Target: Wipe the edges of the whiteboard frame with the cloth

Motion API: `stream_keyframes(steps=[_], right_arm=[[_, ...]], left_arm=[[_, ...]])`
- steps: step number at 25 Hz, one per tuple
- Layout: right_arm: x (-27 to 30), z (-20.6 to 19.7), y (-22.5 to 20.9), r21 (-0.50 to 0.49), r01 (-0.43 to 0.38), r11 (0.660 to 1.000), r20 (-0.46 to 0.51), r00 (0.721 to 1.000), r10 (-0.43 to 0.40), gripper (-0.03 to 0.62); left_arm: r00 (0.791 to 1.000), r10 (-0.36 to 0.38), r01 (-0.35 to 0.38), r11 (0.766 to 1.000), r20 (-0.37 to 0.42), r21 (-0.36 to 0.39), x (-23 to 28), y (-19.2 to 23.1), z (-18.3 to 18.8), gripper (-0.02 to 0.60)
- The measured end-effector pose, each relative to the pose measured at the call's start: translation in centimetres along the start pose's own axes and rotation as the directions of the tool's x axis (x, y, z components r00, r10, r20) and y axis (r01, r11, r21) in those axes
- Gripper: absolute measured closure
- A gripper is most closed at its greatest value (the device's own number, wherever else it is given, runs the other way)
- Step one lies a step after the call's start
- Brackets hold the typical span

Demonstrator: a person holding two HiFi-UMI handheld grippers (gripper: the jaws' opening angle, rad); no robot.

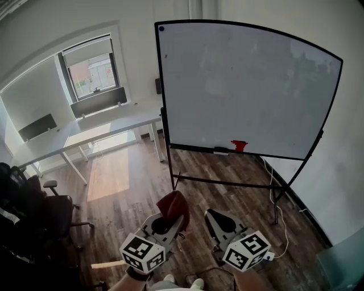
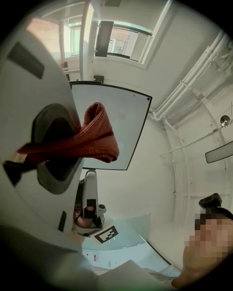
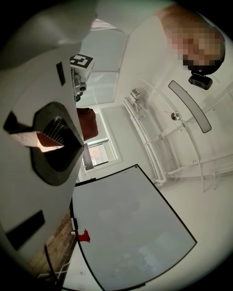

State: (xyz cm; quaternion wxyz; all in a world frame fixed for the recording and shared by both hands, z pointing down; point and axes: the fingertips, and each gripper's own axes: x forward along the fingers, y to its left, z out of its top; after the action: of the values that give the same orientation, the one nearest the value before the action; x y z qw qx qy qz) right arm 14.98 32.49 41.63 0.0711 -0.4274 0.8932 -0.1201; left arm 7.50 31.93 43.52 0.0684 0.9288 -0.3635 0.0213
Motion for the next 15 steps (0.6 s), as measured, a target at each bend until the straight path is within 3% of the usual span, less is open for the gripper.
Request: stream_keyframes(steps=[7,15], right_arm=[[1.3,-0.3,0.1,0.012,-0.048,0.999,-0.01,0.999,0.048,0.589],[5.8,-0.7,-0.7,-0.002,-0.037,0.999,-0.033,0.999,0.037,0.589]], left_arm=[[0.998,0.062,-0.062,0.998,-0.011,-0.001,-0.2,1.2,-0.1,0.52],[0.998,0.057,-0.057,0.998,0.003,-0.016,1.0,5.6,-0.3,0.52]])
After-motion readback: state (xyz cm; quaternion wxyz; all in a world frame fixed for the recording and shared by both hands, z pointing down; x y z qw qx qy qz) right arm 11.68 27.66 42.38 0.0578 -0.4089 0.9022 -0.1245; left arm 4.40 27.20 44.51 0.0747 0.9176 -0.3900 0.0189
